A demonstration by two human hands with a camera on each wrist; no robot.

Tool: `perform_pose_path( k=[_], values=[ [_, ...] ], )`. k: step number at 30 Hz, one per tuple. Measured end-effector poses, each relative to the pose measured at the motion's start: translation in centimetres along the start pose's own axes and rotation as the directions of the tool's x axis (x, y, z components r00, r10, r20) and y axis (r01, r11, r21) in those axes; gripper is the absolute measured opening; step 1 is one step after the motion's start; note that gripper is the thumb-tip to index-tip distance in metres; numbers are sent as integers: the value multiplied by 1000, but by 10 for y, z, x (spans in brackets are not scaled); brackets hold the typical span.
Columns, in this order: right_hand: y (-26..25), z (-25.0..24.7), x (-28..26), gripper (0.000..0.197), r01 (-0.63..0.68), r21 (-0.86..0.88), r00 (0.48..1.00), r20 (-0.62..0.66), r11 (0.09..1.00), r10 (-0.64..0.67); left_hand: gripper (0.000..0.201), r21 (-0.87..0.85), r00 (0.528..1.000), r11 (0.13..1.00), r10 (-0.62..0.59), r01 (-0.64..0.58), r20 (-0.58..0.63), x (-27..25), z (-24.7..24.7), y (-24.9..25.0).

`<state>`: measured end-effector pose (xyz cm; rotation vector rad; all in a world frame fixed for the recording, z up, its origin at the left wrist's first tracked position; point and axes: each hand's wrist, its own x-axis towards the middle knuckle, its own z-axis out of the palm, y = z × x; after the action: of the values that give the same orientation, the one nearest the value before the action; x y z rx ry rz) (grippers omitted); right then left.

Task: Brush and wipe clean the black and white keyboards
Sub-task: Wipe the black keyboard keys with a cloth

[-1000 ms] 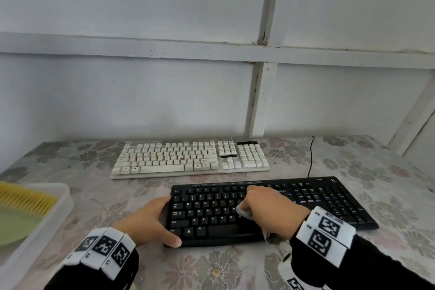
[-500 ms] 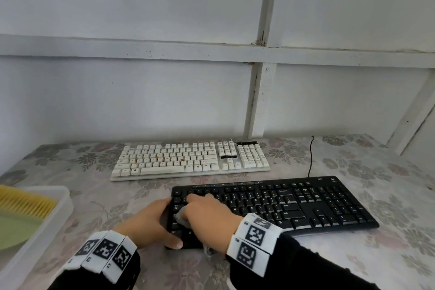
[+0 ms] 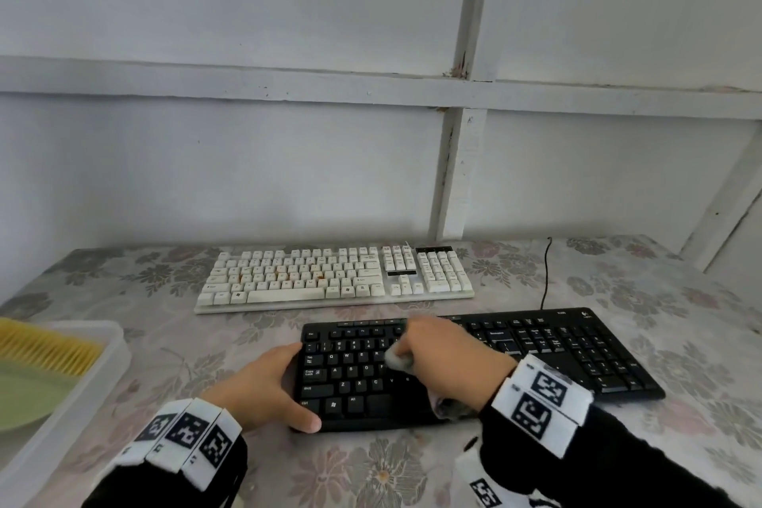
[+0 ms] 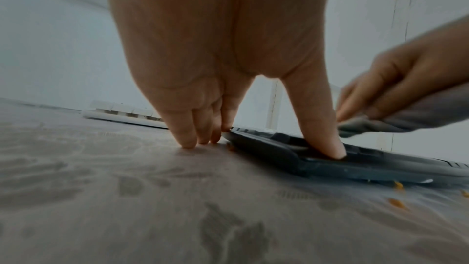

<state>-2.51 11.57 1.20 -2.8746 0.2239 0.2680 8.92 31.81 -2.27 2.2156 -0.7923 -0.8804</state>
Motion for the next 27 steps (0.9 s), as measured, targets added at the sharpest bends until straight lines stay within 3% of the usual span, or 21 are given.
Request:
perform_pose_path(
  k=[5, 8, 10, 12, 14, 21, 25, 27],
  values=[
    [-66, 22, 29, 11, 176, -10, 984, 0, 984, -176, 72, -27, 999, 999, 40, -41, -6, 4, -1, -2],
    [-83, 34, 36, 22, 182, -83, 983, 39, 980, -179, 69, 10, 998, 998, 60, -60, 3, 5, 0, 1],
    [-76, 33, 31, 16, 200, -30, 980, 2, 979, -200, 70, -11, 998, 998, 59, -59, 4, 6, 0, -1],
    [-61, 31, 22, 32, 232, -2, 973, -18, 973, -232, 73, -61, 999, 997, 53, -53, 3, 5, 0, -5],
    [-44, 29, 14, 35, 225, -14, 973, -39, 974, -226, 85, -73, 999, 997, 38, -38, -6, 6, 1, -8],
    [23, 28, -11, 27, 79, -40, 992, -99, 996, -82, 107, -58, 1000, 998, 10, -10, 0, 8, 0, -11],
    [42, 18, -13, 38, 14, -22, 995, -94, 1000, -16, 114, -38, 1000, 999, -15, 15, -5, 8, 0, -13],
    [39, 11, -13, 27, 11, 0, 997, -80, 1000, -11, 116, -35, 1000, 999, -16, 16, -6, 9, 0, -14]
  ],
)
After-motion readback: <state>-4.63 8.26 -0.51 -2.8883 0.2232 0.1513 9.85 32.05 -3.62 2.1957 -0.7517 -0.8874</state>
